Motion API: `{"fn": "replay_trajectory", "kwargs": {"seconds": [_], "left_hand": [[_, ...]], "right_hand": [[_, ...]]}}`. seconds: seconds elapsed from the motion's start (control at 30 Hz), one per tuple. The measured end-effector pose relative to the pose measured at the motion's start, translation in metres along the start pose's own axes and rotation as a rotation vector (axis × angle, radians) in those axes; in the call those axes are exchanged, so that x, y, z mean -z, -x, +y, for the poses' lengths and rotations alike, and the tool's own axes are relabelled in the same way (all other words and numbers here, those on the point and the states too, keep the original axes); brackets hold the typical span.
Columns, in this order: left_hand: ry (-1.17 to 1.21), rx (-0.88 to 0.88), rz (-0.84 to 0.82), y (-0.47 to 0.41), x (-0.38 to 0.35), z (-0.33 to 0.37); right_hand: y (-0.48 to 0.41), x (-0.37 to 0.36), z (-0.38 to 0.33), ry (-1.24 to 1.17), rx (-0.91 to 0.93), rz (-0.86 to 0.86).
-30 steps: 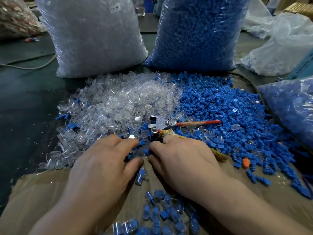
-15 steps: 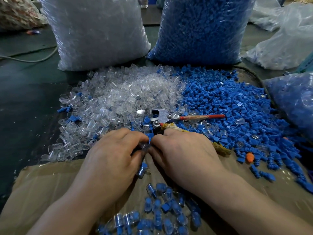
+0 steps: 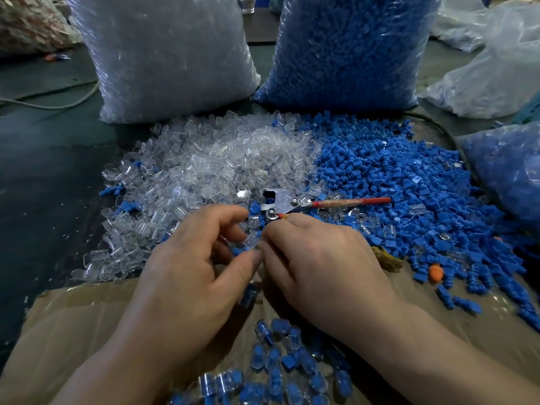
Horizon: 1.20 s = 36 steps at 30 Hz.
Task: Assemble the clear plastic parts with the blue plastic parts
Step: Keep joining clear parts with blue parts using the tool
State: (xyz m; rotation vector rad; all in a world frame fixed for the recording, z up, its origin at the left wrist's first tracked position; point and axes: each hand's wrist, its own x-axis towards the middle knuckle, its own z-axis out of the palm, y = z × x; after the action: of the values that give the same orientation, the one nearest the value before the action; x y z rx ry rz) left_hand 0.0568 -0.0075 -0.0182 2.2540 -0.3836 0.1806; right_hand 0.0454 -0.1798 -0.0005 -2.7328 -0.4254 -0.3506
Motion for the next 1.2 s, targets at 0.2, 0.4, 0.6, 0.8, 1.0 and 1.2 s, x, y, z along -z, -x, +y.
{"fn": "replay_trajectory", "kwargs": {"seconds": [0.2, 0.4, 0.6, 0.8, 1.0, 1.2], "left_hand": [[0.274, 0.168, 0.137, 0.001, 0.002, -0.008], [-0.078, 0.144, 0.140, -0.001, 0.008, -0.011], [-0.232, 0.040, 0.003, -0.001, 0.002, 0.005], [0.065, 0.069, -0.081, -0.001, 0.002, 0.001], [0.231, 0.179, 0.061, -0.001, -0.001, -0.003], [-0.033, 0.078, -0.016, -0.002, -0.003, 0.003]], "right_hand": [[-0.001, 0.002, 0.001, -0.080, 0.031, -0.061], [-0.001, -0.004, 0.003, 0.041, 0.069, -0.109], [-0.003, -0.009, 0.007, -0.016, 0.100, -0.111], [-0.004, -0.011, 0.007, -0.059, 0.080, -0.122], [-0.002, -0.014, 0.006, 0.033, 0.028, -0.072], [-0.005, -0.012, 0.005, 0.007, 0.085, -0.108]]}}
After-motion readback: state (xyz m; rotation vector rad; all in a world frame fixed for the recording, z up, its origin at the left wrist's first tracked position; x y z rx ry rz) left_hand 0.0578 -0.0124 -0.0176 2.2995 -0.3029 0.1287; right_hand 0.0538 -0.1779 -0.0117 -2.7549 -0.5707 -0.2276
